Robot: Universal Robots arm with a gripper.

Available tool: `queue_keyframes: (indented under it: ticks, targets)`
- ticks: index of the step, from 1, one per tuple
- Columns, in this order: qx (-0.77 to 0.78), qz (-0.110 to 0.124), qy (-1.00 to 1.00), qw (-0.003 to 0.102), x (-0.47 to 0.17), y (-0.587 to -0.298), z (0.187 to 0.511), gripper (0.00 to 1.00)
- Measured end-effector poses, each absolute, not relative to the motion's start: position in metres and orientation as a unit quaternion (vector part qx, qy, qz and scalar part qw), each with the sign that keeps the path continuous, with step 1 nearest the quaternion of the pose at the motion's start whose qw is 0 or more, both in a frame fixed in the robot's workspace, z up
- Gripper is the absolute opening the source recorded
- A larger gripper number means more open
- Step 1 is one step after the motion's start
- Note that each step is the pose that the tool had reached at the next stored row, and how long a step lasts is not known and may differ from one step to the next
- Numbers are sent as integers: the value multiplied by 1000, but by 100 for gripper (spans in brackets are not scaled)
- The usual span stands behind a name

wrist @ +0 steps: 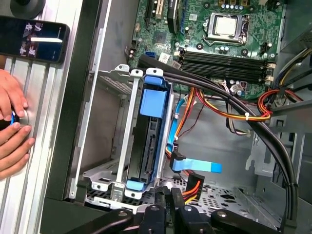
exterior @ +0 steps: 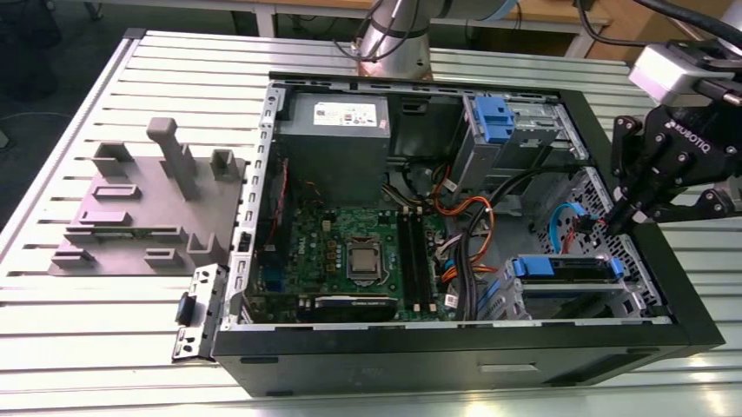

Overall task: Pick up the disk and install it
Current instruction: 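Insert the first disk wire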

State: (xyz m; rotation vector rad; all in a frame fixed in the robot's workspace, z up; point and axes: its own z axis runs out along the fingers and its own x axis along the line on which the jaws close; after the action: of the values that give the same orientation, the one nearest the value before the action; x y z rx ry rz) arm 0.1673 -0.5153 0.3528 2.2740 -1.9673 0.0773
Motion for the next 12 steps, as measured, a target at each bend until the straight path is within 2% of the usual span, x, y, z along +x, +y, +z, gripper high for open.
queue_keyframes:
  ticks: [12]
  targets:
    - [756, 25, -651, 60, 159, -526, 352, 16]
